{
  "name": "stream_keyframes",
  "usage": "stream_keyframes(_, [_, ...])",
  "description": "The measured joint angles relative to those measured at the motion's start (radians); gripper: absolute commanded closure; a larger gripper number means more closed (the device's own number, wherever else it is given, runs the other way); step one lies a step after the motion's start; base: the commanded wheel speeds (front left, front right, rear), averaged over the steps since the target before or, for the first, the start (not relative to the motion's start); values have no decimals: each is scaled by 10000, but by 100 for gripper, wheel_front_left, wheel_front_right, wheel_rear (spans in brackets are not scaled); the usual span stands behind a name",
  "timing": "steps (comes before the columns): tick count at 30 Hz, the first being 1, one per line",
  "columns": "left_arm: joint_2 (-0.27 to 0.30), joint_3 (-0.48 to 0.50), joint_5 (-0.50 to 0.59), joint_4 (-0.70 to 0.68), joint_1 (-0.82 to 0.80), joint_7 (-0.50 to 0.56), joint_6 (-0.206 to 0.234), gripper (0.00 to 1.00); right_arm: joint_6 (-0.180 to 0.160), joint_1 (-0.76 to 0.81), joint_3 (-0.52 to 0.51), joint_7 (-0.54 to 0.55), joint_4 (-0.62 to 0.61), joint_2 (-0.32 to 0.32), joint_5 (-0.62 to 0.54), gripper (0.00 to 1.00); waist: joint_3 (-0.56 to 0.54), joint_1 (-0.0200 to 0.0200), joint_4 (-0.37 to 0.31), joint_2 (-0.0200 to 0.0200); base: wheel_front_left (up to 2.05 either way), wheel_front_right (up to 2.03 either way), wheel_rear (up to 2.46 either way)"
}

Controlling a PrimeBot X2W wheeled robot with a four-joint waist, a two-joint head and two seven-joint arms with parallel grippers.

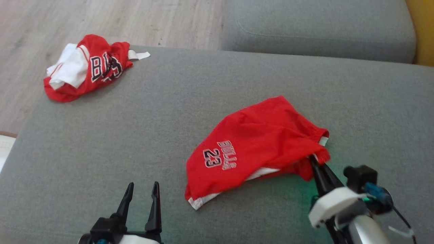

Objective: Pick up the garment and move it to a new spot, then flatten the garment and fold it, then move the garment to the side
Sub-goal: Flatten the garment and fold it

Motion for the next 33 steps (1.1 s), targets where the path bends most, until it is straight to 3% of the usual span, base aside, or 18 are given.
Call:
stream_keyframes(5, [-63,-8,13,-2,-14,0,-82,0,0,511,-420,259,-261,-96,-314,100,231,1,-128,0,0,0,0])
stream_keyframes(6, [-79,-13,13,2,-26,0,-107,0,0,545,-464,259,-280,-132,-405,90,268,1,-147,0,0,0,0])
stream_keyframes(7, [-94,-29,19,13,-41,0,-146,0,0,568,-516,268,-288,-171,-458,86,295,1,-169,0,0,0,0])
stream_keyframes(10, [-151,-46,29,59,-58,0,-167,0,0,639,-675,297,-291,-197,-506,85,332,0,-235,0,0,0,0])
stream_keyframes(13, [-207,-61,33,151,-59,0,-205,0,0,665,-834,284,-226,-197,-546,75,298,1,-296,0,0,0,0])
stream_keyframes(14, [-221,-63,63,182,-58,0,-247,0,0,666,-892,251,-198,-197,-596,64,273,0,-319,0,0,0,0])
stream_keyframes(16, [-226,-71,125,213,-58,0,-257,0,0,686,-999,182,-165,-203,-658,0,220,1,-370,0,0,0,0])
stream_keyframes(26, [-288,-395,128,389,-21,0,-531,0,0,1521,-1513,-84,-111,-224,-779,0,-194,0,-728,0,0,0,0])
stream_keyframes(33, [-353,-1001,98,744,155,21,-865,0,0,1715,-2082,-242,-941,-224,-1020,0,-360,0,-1069,0,0,0,0])
